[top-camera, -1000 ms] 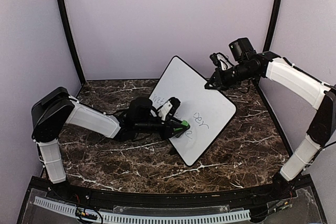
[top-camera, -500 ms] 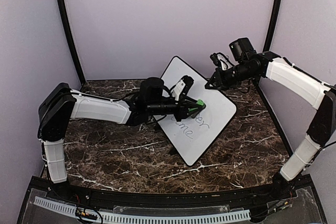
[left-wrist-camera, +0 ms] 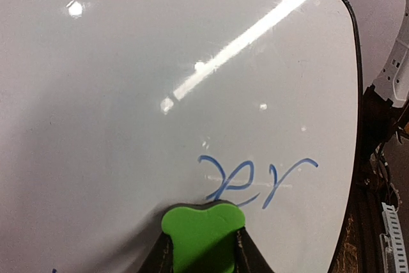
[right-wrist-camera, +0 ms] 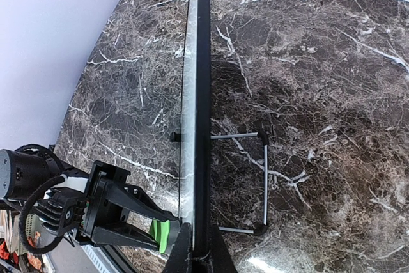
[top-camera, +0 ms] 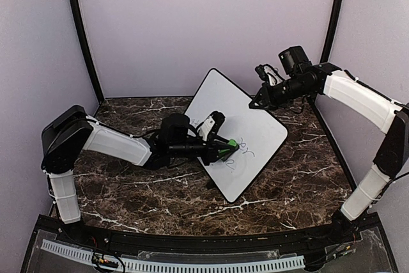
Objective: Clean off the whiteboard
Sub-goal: Erase the whiteboard from the whiteboard stand.
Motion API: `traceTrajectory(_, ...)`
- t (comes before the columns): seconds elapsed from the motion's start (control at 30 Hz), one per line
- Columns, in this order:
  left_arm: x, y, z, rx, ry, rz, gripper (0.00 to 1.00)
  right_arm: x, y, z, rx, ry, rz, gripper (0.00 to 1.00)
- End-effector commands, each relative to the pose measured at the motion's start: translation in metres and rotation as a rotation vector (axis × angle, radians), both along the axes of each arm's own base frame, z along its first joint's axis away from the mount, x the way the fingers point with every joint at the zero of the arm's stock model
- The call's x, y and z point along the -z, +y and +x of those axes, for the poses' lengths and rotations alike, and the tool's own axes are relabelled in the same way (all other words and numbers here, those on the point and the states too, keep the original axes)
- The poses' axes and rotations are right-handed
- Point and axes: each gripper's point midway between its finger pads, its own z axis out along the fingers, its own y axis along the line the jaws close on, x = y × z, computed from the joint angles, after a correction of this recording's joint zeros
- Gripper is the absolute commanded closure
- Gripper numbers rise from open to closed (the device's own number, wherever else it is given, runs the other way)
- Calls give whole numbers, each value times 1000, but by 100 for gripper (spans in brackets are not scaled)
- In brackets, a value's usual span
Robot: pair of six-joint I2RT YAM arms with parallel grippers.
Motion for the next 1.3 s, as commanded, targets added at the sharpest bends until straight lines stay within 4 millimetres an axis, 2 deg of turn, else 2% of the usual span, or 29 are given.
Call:
traceTrajectory(0.0, 64, 5, -16, -5, 135, 177, 100, -5, 30, -28, -183, -37, 33, 100)
traceTrajectory(0.23, 10, -36, 6, 13, 44, 109, 100, -7, 29, -30, -184, -40, 34, 100)
traceTrajectory(0.3, 2, -41, 10, 14, 29, 100, 100, -6, 29, -30, -184, -40, 34, 100)
traceTrajectory(0.37, 3, -42, 10, 18, 29, 107, 100, -6, 29, -30, -185, -39, 34, 100)
traceTrajectory(0.47, 17, -35, 4, 24, 60, 130, 100, -6, 29, -29, -184, -39, 33, 100)
traceTrajectory(0.5, 30, -29, -2, 25, 85, 146, 100, -6, 30, -29, -184, -39, 33, 100)
traceTrajectory(0.53, 27, -26, -5, 23, 82, 132, 100, -6, 30, -29, -185, -38, 33, 100)
traceTrajectory(0.6, 54, -9, -18, 15, 132, 171, 100, -5, 30, -29, -185, -36, 33, 100)
traceTrajectory(0.67, 67, 1, -27, 12, 160, 192, 100, -5, 30, -28, -186, -35, 33, 100)
traceTrajectory(0.8, 82, 10, -41, 11, 176, 222, 100, -4, 30, -27, -184, -35, 32, 100)
traceTrajectory(0.9, 82, 9, -42, 10, 176, 216, 100, -3, 30, -28, -184, -33, 30, 100)
traceTrajectory(1.03, 64, -4, -31, 4, 133, 186, 100, -4, 30, -29, -183, -34, 31, 100)
traceTrajectory(1.2, 18, -28, -5, -13, 37, 128, 100, -4, 29, -29, -182, -33, 30, 100)
traceTrajectory(1.27, 8, -33, 3, -19, 26, 114, 100, -4, 29, -29, -181, -32, 30, 100)
